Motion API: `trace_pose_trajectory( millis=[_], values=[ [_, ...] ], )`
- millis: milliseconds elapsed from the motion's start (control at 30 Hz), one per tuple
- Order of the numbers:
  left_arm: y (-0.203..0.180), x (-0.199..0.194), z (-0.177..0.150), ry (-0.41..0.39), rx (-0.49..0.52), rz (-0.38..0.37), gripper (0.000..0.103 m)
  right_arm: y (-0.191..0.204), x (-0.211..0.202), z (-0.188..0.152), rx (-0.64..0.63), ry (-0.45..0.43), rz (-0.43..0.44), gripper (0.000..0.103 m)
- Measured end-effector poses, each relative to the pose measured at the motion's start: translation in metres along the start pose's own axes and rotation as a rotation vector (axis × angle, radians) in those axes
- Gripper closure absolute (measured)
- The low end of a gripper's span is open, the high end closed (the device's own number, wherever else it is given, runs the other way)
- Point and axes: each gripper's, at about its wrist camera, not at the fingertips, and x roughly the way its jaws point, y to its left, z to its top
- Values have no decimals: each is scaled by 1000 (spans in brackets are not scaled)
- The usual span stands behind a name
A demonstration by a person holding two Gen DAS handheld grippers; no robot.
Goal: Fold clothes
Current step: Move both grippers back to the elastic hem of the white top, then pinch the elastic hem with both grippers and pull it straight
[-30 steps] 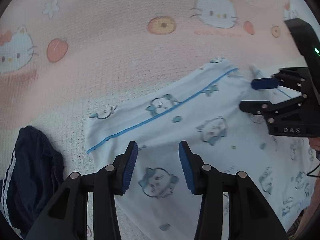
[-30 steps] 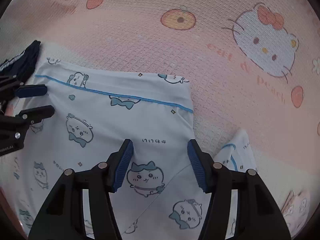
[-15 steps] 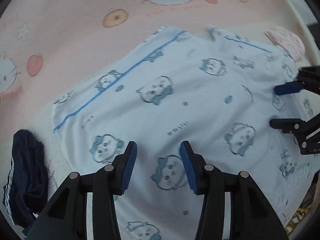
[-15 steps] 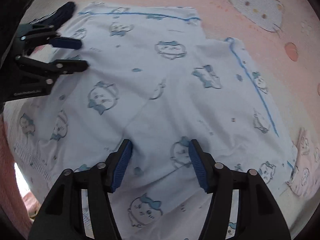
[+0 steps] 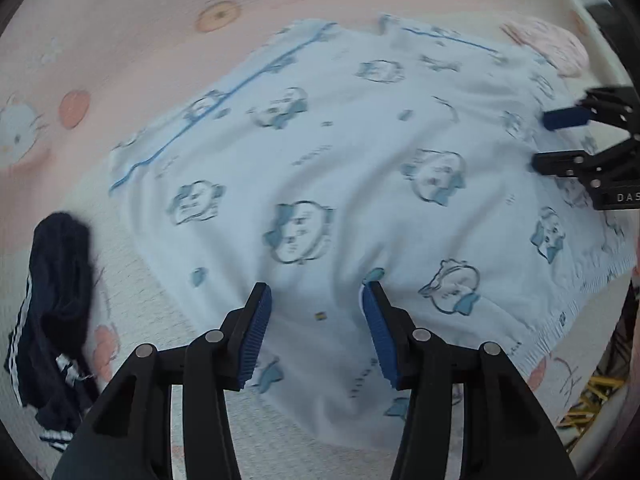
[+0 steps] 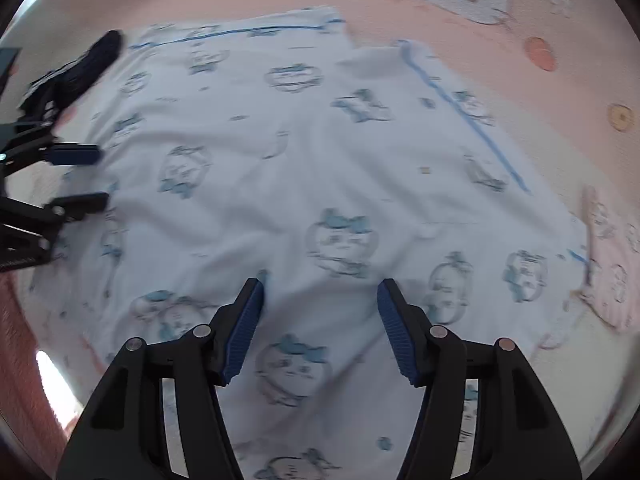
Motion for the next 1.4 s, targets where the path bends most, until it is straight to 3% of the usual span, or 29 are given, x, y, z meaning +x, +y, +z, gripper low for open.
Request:
trace_pose_trajectory(
  millis=[100, 200, 233, 300, 367, 467, 567, 667, 767, 833, 900, 1000, 1067, 1167, 1267, 1400],
  values=[
    [-3, -18, -1, -40, -23, -34, 52, -12, -17, -7, 57, -14, -4, 43],
    [-43, -27, -4, -52, 99, -142, 52, 8, -28, -22, 16, -10, 79, 43],
    [-55, -23, -5, -19, 142, -144, 52, 16, -29, -27, -10, 2, 94, 43],
    [-57, -9, -14, 64, 188, -105, 51, 21, -22, -38, -42, 44, 46, 43],
    [-47, -15, -23, 58, 141, -112, 51, 12, -13, -50, -15, 87, -19, 41],
    [-21, -30, -38, 99, 42, -93, 51, -21, -25, -63, 125, 106, -1, 40],
    [-15, -45, -49, 108, -3, -72, 50, -33, -51, -71, 217, 85, 79, 40],
    [-30, -49, -55, 102, -27, -132, 50, -6, -59, -76, 179, 89, 75, 40],
    [-46, -35, -71, 196, 22, -20, 48, 11, -49, -96, 82, 133, -40, 40],
    [-41, -46, -76, 173, -45, -41, 48, 8, -45, -113, 95, 163, -80, 40],
    [-29, -59, -81, 149, -150, -54, 48, -10, -60, -127, 227, 128, -4, 40],
    [-6, -70, -92, 91, -438, -228, 48, -39, -77, -146, 444, 81, 74, 40],
    [-1, -64, -103, 74, -586, -369, 48, -51, -75, -156, 517, 95, 122, 39],
    [-5, -51, -112, 96, -657, -387, 48, -50, -58, -165, 571, 130, 219, 39],
    [-18, -27, -98, 102, -643, -350, 48, -39, -55, -164, 542, 136, 221, 32],
    [-23, -26, -101, 86, -688, -395, 50, -23, -57, -164, 522, 127, 308, 36]
  ],
)
